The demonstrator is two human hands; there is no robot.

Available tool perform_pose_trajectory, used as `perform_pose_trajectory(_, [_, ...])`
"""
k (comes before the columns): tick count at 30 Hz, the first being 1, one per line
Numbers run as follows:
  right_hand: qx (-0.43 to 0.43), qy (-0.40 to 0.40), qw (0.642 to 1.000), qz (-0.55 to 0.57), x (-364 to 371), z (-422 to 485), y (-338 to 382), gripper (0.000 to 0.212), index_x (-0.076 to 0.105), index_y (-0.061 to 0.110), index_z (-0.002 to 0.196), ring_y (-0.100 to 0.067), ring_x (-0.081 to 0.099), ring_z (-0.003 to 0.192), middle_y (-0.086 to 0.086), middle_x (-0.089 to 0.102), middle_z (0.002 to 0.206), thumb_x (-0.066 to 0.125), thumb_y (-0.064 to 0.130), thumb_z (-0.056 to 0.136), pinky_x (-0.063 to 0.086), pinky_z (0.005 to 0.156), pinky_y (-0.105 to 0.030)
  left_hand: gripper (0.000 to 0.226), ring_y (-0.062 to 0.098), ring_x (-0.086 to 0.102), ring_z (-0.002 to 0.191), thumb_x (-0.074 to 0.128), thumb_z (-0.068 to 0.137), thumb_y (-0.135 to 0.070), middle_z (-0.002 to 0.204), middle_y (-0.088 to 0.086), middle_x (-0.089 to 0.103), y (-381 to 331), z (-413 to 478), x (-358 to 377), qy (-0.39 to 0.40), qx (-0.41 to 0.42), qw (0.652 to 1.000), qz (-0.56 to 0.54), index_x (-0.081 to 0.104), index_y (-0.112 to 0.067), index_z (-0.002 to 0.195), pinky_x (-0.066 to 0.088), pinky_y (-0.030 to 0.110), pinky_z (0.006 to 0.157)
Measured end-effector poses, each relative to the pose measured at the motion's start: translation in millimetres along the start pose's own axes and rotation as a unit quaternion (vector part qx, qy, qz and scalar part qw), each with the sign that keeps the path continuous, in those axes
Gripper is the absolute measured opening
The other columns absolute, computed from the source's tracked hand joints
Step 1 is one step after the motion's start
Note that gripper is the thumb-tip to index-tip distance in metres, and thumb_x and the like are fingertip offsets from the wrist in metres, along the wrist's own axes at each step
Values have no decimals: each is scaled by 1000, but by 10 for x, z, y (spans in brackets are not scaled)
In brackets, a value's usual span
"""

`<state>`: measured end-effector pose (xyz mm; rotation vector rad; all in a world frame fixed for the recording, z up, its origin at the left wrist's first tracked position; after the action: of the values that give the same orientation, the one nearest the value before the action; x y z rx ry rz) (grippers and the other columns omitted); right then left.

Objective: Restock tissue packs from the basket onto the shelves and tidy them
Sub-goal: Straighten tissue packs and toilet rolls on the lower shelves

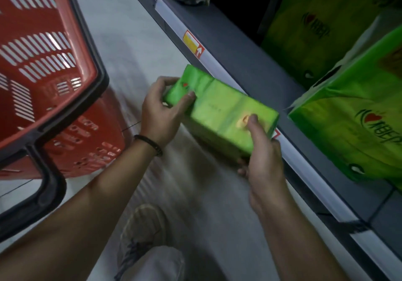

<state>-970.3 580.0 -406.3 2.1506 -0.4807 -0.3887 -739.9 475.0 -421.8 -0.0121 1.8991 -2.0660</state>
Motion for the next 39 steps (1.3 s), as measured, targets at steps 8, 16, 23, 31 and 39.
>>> perform_pose_trajectory(8, [-85,15,982,-168,-109,368,95,83,46,36,129,-22,69,107,9,66,120,85,65,62,62,89,-49,61,20,67,114,77,82,-43,126,9,70,163,161,229,81,-48,991,-97,60,-15,134,57,39,96])
perform_pose_trajectory(16, [-79,38,985,-146,-76,433,-142,72,67,36,122,-25,75,105,7,76,117,75,77,64,63,90,-52,67,19,68,120,86,76,-27,132,-12,69,300,22,293,151,-61,982,-91,56,-38,134,58,43,99])
perform_pose_trajectory(23, [-187,55,978,-80,14,105,751,58,70,27,112,-24,78,87,3,80,102,76,60,66,58,67,-38,61,20,71,114,78,89,-8,130,10,70,-665,397,83,74,47,989,-115,49,-16,142,59,37,96])
perform_pose_trajectory(31, [-276,45,957,-75,-72,-79,1580,20,73,22,86,-2,73,72,14,78,81,81,37,77,57,61,-23,55,28,68,106,68,77,-16,121,15,67,-1517,802,488,-26,65,975,-213,54,-10,130,60,44,86])
perform_pose_trajectory(39, [-249,36,967,-37,-267,404,1604,104,36,19,155,-10,63,110,2,59,136,79,37,62,53,87,-25,90,31,66,122,76,62,-26,133,5,67,-1275,1176,1573,132,-56,966,-214,47,-32,148,51,60,105])
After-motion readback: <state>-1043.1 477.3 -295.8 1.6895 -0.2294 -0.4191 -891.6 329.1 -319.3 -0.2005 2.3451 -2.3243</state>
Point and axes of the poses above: each hand's wrist, its own z-axis towards the middle knuckle, its own x-axis out of the palm, y = z × x, the point moved 7 cm from there along z, towards the middle knuckle
